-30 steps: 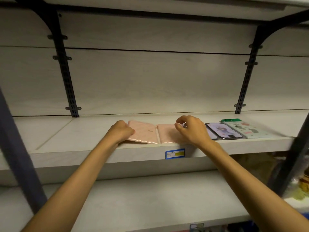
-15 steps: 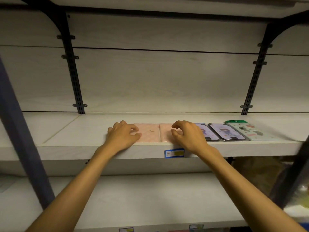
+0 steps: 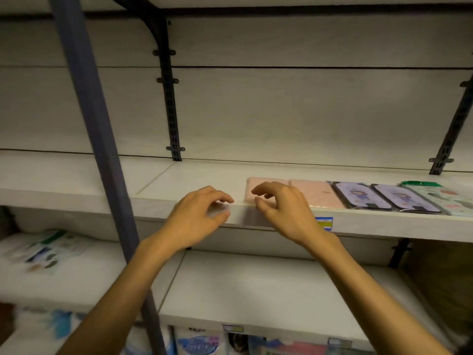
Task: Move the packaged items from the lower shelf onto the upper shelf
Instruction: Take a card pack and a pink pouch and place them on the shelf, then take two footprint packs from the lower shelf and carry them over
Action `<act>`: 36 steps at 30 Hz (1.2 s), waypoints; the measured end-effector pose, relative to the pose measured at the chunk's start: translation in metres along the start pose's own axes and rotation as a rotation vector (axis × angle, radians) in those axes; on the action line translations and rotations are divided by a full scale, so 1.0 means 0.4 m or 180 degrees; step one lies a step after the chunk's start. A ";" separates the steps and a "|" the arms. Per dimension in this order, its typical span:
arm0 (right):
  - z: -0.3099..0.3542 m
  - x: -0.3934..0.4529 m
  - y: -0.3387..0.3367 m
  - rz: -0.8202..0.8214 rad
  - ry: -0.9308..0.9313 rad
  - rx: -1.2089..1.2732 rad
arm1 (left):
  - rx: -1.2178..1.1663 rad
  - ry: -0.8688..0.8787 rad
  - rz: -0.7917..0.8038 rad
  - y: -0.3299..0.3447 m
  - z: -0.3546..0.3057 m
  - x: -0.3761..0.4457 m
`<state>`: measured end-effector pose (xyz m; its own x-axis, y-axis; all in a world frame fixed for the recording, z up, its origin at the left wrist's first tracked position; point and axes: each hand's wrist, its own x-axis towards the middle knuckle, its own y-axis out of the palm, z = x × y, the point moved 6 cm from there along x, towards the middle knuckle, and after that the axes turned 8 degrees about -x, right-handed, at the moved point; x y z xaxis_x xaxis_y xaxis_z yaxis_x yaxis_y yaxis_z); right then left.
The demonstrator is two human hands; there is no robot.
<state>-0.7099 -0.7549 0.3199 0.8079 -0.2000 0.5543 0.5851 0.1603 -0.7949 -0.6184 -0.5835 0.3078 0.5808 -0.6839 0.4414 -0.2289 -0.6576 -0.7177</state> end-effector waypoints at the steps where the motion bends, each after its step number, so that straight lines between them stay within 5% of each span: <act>1: 0.032 -0.004 0.015 0.0002 -0.0008 0.0089 | 0.0016 -0.0007 -0.0047 -0.021 0.017 -0.025; 22: 0.819 -0.027 0.570 0.0603 -0.0109 0.0049 | -0.0184 -0.0593 0.0164 -0.471 0.663 -0.526; 36: 0.997 0.122 1.036 0.1191 0.0108 0.0115 | -0.0181 -0.1808 0.0327 -0.584 1.283 -0.644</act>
<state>-0.3999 -0.3127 0.1158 0.9639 -0.1529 0.2182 0.2524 0.2622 -0.9314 -0.3138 -0.0916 0.0852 0.8780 -0.4787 0.0016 -0.3387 -0.6236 -0.7046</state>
